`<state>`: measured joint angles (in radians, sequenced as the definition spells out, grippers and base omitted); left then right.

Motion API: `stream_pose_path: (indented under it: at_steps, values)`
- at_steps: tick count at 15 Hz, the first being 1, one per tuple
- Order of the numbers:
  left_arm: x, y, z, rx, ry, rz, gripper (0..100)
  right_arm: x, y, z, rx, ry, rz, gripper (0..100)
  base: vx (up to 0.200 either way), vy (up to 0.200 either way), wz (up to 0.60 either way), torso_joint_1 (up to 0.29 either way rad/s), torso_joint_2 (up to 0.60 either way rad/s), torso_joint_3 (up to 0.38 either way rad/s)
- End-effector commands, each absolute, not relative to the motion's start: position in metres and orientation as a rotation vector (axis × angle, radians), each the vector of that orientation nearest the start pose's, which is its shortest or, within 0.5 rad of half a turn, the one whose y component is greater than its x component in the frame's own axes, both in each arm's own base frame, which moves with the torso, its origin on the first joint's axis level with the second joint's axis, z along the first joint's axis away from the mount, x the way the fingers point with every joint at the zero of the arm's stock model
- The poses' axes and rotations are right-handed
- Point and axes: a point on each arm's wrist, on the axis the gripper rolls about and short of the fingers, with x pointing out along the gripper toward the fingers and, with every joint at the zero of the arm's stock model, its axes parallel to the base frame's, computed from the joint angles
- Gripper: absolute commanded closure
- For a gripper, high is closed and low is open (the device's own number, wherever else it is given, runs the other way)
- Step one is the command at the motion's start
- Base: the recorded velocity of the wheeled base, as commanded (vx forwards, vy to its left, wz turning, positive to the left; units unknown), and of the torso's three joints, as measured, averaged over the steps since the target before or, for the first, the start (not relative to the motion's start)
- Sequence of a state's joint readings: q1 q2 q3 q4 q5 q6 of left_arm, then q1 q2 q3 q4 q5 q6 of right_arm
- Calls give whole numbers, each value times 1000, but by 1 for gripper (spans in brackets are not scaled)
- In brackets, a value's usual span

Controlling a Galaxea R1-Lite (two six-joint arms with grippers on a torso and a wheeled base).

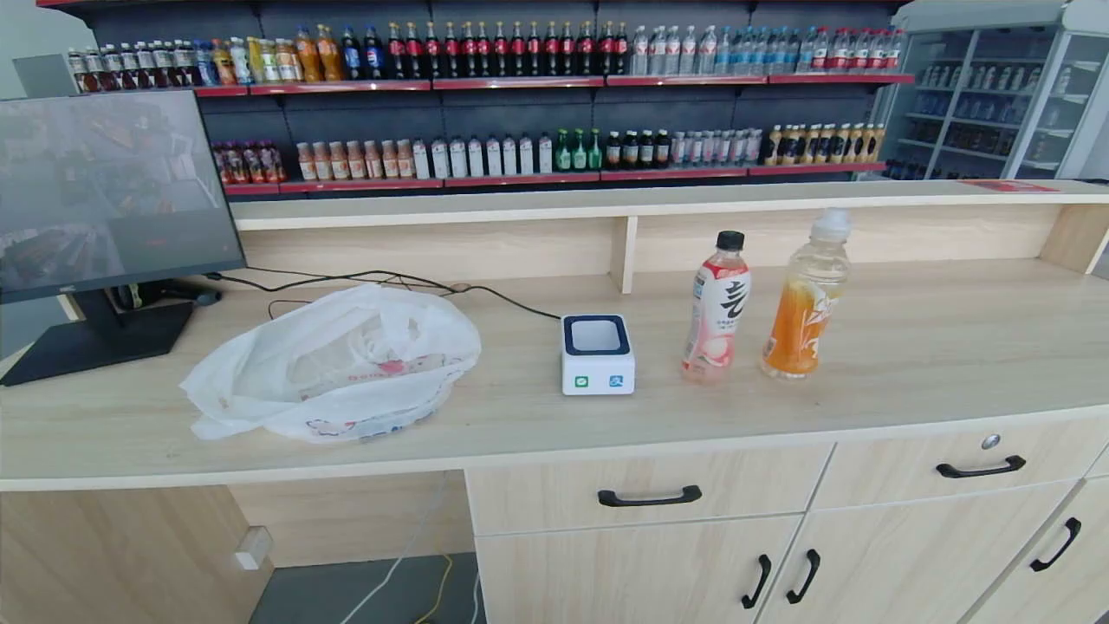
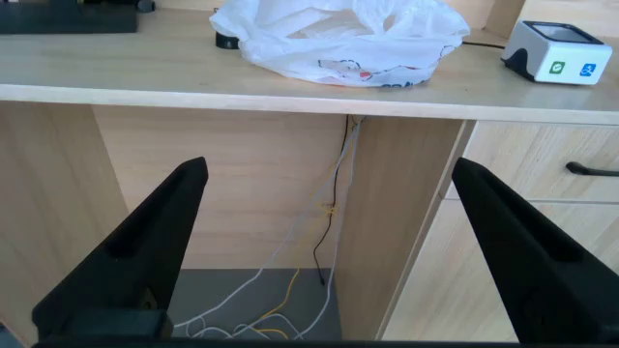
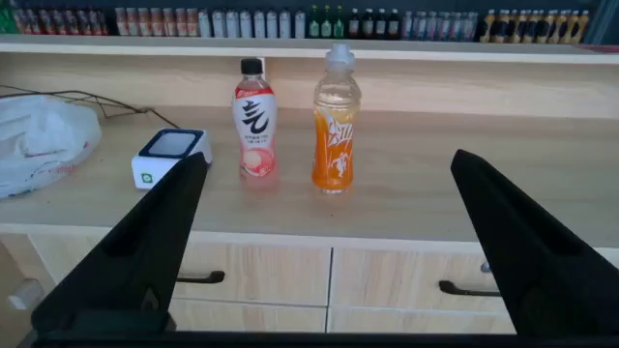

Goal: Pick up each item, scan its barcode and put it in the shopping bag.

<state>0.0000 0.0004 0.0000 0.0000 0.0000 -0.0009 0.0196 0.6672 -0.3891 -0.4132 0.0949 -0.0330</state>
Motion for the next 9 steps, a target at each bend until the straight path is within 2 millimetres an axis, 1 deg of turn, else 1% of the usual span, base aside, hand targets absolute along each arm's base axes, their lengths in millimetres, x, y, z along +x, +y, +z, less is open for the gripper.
stream_pose_path:
  at_steps: [1, 3, 5, 6, 7, 8, 9]
  values:
    - [-23, 0, 75, 2, 0, 0, 0, 119, 10, 217, -51, -56, 158, 0, 0, 0, 0, 0, 0, 0]
    - [-23, 0, 75, 2, 0, 0, 0, 152, 12, 218, -80, -131, 156, 0, 0, 0, 0, 0, 0, 0]
    - [-23, 0, 75, 2, 0, 0, 0, 174, 17, 215, -80, -188, 170, 0, 0, 0, 0, 0, 0, 0]
    - [-23, 0, 75, 2, 0, 0, 0, 204, 23, 209, -79, -306, 183, 0, 0, 0, 0, 0, 0, 0]
    - [-23, 0, 75, 2, 0, 0, 0, 223, 29, 204, -74, -391, 193, 0, 0, 0, 0, 0, 0, 0]
    - [-23, 0, 75, 2, 0, 0, 0, 236, 36, 199, -70, -372, 216, 0, 0, 0, 0, 0, 0, 0]
    - [-23, 0, 75, 2, 0, 0, 0, 237, 46, 208, -58, -408, 252, 0, 0, 0, 0, 0, 0, 0]
